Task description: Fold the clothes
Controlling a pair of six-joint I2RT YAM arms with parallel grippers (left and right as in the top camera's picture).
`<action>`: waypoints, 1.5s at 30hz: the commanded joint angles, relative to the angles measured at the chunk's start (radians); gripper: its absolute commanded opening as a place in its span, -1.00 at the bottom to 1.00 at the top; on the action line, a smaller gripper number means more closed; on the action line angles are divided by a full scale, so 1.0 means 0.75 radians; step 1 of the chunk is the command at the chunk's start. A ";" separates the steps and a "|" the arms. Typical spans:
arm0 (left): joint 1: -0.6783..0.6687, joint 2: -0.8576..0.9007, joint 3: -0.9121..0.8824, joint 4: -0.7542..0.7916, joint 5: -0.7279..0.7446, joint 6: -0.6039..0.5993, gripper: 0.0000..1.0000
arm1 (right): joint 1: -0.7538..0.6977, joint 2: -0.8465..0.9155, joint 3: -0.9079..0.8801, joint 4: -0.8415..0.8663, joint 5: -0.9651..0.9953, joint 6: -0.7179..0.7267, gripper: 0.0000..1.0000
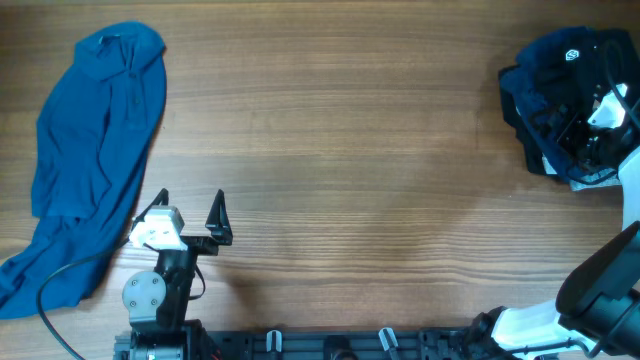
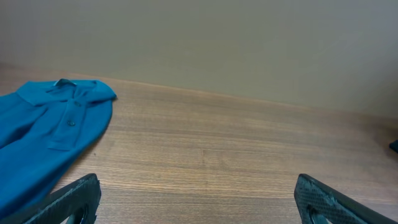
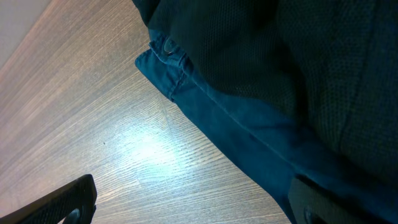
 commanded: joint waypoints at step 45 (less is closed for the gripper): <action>0.012 -0.020 -0.011 -0.001 -0.017 0.021 0.99 | 0.799 -1.889 -1.455 1.146 0.064 -0.254 1.00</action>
